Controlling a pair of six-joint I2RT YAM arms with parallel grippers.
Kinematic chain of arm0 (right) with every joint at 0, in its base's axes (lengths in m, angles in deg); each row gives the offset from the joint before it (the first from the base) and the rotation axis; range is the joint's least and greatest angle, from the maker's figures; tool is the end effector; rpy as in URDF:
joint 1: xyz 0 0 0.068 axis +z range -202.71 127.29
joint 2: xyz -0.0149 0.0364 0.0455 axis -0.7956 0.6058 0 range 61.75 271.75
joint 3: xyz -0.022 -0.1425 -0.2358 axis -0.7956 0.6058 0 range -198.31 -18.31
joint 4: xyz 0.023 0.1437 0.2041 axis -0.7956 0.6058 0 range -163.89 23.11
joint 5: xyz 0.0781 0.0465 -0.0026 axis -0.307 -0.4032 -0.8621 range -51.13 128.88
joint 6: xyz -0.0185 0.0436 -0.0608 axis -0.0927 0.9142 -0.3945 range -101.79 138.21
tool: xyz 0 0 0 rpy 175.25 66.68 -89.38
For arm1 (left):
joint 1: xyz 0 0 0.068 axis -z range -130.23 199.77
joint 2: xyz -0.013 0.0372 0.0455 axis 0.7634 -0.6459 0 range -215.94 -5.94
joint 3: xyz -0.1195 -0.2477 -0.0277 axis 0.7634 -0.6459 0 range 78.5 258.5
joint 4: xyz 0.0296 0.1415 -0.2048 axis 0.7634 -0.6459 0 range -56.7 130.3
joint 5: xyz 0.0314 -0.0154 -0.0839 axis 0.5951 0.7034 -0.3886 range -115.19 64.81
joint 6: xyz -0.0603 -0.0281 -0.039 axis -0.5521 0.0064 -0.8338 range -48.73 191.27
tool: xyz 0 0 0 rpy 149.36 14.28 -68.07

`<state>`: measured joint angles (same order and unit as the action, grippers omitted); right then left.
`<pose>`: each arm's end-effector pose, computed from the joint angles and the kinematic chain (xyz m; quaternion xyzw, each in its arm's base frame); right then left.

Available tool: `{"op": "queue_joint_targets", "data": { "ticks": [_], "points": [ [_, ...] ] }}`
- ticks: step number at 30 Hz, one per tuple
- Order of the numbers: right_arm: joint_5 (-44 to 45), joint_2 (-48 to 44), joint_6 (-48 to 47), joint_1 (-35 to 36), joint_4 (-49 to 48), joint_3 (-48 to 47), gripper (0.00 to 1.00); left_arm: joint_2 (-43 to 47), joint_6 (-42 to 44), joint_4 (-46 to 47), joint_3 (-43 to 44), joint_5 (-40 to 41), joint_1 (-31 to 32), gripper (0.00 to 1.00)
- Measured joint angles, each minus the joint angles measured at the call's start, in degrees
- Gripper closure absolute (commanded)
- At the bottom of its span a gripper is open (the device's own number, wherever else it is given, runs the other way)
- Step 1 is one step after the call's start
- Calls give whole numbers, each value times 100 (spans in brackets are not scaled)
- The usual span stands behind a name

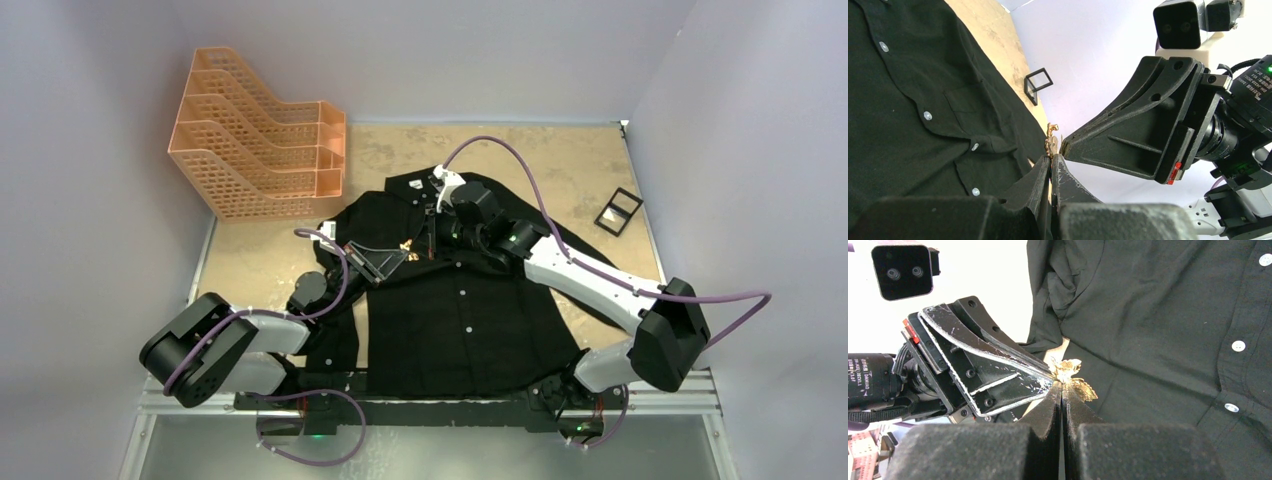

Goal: Remove the brooch from the garment

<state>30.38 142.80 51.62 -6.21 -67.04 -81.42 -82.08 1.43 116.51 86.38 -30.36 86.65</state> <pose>0.2305 0.2568 0.3049 -0.1354 0.8301 0.3929 0.3719 0.1852 -0.1464 0.1980 -0.1534 0.6385 -0.6224 0.4260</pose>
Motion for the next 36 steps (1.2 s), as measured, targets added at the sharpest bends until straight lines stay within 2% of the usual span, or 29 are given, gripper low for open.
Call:
{"op": "queue_joint_targets", "data": {
  "ticks": [9,22,36],
  "points": [
    [44,33,0,11,33,-15,100,28,155,0,-7,-37,0,100],
    [129,129,13,50,92,-238,100,691,925,-330,-44,129,70,100],
    [356,-7,256,114,232,-214,100,800,1003,-304,-127,131,120,100]
  ]
}}
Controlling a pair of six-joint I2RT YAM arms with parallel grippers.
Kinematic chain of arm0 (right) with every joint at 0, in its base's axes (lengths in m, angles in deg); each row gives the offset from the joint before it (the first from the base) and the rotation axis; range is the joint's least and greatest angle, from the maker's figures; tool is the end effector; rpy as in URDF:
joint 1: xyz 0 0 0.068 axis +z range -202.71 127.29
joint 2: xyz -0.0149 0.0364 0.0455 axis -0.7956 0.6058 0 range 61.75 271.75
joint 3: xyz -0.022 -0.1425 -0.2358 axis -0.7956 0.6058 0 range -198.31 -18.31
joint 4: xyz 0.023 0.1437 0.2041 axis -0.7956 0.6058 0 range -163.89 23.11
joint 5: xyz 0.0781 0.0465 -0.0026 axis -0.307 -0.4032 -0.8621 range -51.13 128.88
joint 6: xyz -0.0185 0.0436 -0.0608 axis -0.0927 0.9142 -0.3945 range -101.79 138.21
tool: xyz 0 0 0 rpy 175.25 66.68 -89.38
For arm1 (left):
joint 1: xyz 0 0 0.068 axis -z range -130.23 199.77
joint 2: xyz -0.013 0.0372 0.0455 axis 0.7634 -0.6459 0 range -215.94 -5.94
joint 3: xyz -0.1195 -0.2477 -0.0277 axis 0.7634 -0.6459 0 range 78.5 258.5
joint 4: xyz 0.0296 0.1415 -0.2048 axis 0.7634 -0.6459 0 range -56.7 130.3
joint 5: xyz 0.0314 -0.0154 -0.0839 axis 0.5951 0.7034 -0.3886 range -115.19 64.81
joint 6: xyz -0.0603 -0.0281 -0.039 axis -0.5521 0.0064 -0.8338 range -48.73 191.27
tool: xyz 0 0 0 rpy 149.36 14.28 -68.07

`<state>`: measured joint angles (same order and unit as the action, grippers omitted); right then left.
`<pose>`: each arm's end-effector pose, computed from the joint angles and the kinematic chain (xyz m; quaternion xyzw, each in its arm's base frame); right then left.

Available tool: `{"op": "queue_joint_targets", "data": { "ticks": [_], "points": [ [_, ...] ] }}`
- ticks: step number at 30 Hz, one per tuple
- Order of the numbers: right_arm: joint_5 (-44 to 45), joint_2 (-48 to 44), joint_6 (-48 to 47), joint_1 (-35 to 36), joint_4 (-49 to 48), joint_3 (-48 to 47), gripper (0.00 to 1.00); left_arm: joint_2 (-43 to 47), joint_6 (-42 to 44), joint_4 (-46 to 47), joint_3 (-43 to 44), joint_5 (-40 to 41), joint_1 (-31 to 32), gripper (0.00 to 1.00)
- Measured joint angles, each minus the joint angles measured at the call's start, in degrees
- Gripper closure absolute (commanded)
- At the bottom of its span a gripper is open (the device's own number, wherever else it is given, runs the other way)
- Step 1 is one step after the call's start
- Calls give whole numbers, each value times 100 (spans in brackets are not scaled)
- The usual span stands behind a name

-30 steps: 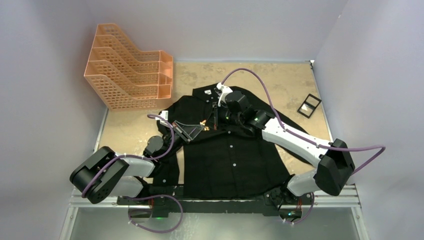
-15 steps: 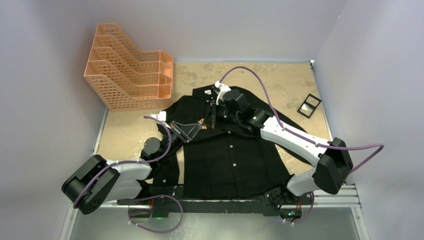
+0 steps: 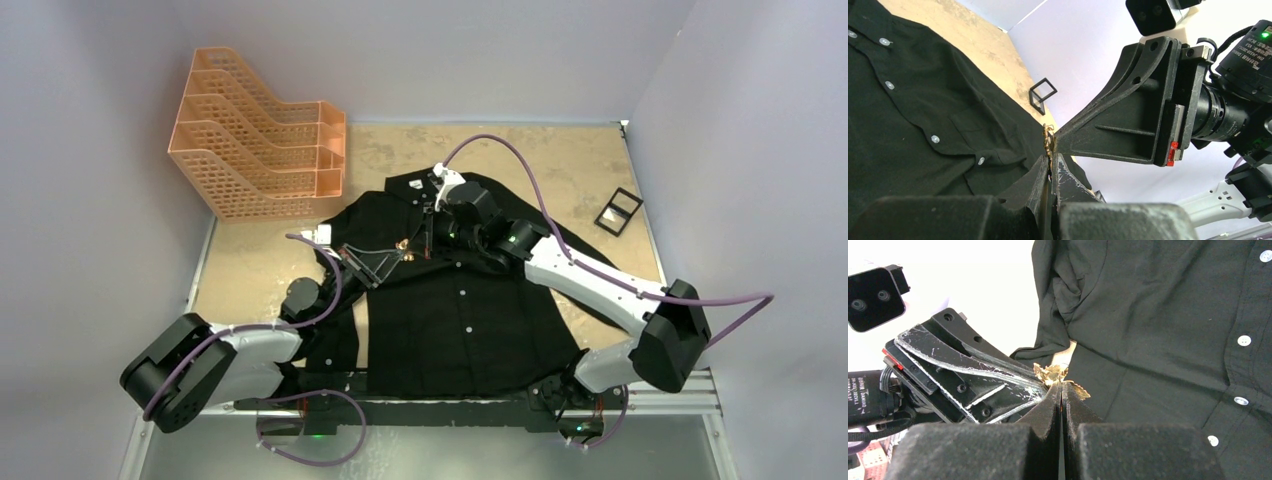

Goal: Remove the brooch from the garment

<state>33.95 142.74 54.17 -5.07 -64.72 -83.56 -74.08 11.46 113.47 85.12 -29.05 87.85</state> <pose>0.2286 0.2589 0.3136 -0.1087 0.8355 0.3853 0.3765 0.1712 -0.1397 0.2134 -0.0934 0.6250 -0.5982 0.4928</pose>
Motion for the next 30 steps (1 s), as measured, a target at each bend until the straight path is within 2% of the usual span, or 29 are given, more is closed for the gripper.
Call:
{"op": "queue_joint_targets", "data": {
  "ticks": [12,27,30],
  "points": [
    [26,-387,111,28,-216,269,100,376,192,-227,0,-11,37,100],
    [44,-501,-11,-9,-553,605,100,807,953,-1292,79,68,59,100],
    [-57,-501,-94,-9,-745,605,91,791,988,-1368,118,57,59,100]
  ]
}}
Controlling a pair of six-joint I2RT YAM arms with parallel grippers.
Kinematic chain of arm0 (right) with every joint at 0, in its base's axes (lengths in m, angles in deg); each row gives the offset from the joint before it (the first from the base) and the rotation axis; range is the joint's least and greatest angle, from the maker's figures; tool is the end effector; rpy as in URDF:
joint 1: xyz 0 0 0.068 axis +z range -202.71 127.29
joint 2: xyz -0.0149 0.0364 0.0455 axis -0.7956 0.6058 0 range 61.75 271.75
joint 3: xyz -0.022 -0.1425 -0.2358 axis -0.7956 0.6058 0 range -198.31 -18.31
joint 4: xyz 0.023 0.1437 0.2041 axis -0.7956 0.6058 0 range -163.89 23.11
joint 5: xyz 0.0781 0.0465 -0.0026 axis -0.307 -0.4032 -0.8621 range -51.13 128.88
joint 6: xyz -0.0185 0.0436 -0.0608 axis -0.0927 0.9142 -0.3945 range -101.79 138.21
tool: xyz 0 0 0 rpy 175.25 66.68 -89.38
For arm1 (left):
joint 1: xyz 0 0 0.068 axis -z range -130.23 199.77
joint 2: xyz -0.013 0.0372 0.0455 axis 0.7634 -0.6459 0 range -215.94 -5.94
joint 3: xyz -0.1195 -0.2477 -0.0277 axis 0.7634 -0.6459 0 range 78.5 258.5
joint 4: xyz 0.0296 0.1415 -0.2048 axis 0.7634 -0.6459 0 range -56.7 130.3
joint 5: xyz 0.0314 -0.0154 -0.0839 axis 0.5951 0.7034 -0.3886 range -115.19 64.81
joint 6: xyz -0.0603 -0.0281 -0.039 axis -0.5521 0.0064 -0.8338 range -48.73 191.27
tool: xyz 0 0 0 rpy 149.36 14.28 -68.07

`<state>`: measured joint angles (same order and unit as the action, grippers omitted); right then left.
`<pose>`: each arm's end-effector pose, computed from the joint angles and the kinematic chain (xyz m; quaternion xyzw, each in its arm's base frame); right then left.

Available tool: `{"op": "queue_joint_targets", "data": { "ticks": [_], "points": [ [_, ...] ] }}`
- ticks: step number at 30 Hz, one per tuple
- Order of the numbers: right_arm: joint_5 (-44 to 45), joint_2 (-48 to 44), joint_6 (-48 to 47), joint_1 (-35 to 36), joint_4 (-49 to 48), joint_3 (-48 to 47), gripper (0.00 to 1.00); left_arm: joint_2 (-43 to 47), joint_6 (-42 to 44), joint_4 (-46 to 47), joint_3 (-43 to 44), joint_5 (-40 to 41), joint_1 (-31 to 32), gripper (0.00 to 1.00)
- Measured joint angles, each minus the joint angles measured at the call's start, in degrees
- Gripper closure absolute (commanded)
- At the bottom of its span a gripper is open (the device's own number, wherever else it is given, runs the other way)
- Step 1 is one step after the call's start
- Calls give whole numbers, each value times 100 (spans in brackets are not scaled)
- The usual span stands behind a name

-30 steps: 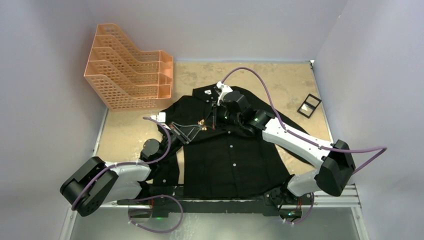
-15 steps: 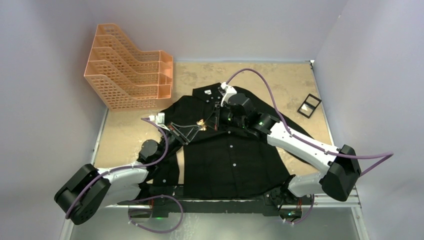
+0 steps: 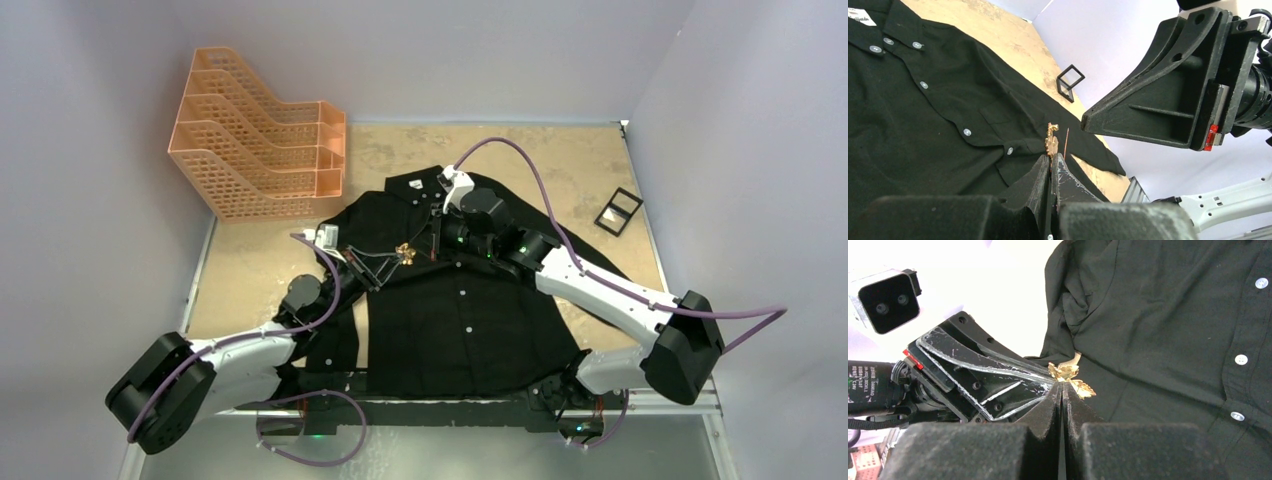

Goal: Remove the brooch from the garment

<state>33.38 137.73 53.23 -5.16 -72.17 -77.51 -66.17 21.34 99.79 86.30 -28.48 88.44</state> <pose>0.2168 0.2462 0.3190 -0.1163 0.8027 0.4143 0.4129 0.1658 -0.1375 0.2144 -0.0435 0.6609 -0.5367 0.5227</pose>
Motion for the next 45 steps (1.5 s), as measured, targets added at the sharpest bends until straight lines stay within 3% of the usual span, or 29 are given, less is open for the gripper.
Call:
{"op": "queue_joint_targets", "data": {
  "ticks": [2,5,20,45],
  "points": [
    [-26,0,-35,0,-76,0,83,-31,-24,-2,35,0,0,100],
    [-28,0,-74,0,-140,0,82,-109,-205,-59,83,63,0,100],
    [17,76,-101,0,273,-2,95,-699,-1504,326,109,437,2,100],
    [17,76,-7,0,138,-2,100,-883,-1502,1274,-17,181,2,100]
  ]
}}
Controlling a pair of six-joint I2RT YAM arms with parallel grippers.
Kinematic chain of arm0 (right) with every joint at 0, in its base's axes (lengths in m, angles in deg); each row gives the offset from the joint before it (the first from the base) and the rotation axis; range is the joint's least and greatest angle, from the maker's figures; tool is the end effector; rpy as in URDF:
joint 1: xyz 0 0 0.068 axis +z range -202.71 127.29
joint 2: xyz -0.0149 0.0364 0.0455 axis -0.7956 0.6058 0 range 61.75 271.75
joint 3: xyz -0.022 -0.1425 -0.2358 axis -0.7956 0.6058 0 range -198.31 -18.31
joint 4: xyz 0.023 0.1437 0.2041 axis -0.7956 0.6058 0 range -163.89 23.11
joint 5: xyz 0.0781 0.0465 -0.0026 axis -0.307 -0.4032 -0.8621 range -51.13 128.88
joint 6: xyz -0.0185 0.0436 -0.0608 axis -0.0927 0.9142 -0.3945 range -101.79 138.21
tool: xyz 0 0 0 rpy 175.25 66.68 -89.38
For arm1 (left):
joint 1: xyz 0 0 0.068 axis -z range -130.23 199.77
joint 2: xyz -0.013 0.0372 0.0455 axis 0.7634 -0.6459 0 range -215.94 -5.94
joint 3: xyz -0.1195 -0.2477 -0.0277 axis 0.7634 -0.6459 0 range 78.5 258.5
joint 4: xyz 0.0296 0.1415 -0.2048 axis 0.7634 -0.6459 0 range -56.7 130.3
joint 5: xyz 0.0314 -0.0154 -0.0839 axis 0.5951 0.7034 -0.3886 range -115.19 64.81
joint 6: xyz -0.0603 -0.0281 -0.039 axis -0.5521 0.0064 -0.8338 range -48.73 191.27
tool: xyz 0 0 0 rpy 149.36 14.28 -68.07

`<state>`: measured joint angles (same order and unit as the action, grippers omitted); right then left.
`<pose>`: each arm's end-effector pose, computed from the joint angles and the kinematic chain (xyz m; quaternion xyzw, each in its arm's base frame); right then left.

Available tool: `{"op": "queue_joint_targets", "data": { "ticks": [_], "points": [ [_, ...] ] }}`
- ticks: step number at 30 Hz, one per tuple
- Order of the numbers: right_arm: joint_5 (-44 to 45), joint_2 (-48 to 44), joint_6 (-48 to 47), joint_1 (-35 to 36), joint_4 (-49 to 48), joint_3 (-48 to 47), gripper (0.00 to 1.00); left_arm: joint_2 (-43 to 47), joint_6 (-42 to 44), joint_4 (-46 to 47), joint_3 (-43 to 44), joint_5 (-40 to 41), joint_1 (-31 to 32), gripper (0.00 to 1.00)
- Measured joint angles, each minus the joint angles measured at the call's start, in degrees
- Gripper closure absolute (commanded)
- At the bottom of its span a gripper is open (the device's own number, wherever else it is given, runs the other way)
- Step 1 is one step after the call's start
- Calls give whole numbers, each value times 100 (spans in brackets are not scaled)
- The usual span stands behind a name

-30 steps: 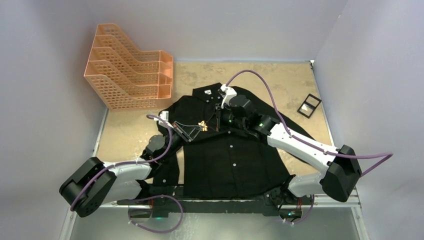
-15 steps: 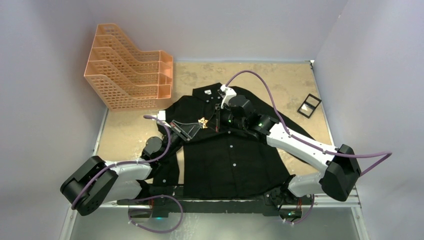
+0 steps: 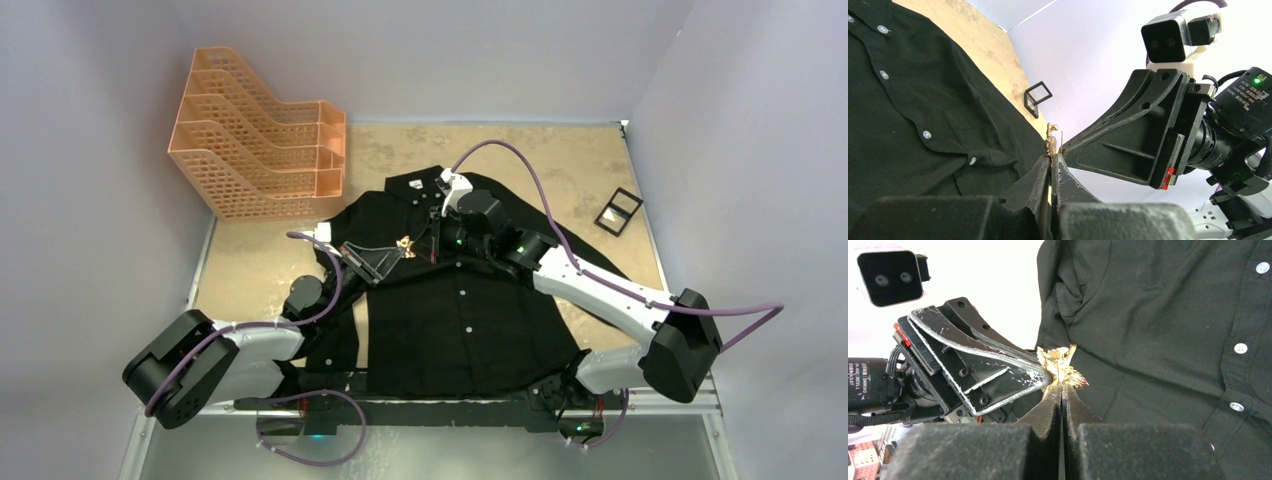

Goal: Remove the brooch from the garment

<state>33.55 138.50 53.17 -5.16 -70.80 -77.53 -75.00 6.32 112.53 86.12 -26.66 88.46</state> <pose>0.2181 0.2472 0.3119 -0.1163 0.8135 0.4036 0.4022 0.1751 -0.1424 0.2132 -0.1352 0.6230 -0.6107 0.4697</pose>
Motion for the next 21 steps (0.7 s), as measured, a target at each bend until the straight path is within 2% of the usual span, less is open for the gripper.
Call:
{"op": "queue_joint_targets", "data": {
  "ticks": [21],
  "points": [
    [-17,2,-2,0,7,0,100,35,612,94,0,-273,11,100]
  ]
}}
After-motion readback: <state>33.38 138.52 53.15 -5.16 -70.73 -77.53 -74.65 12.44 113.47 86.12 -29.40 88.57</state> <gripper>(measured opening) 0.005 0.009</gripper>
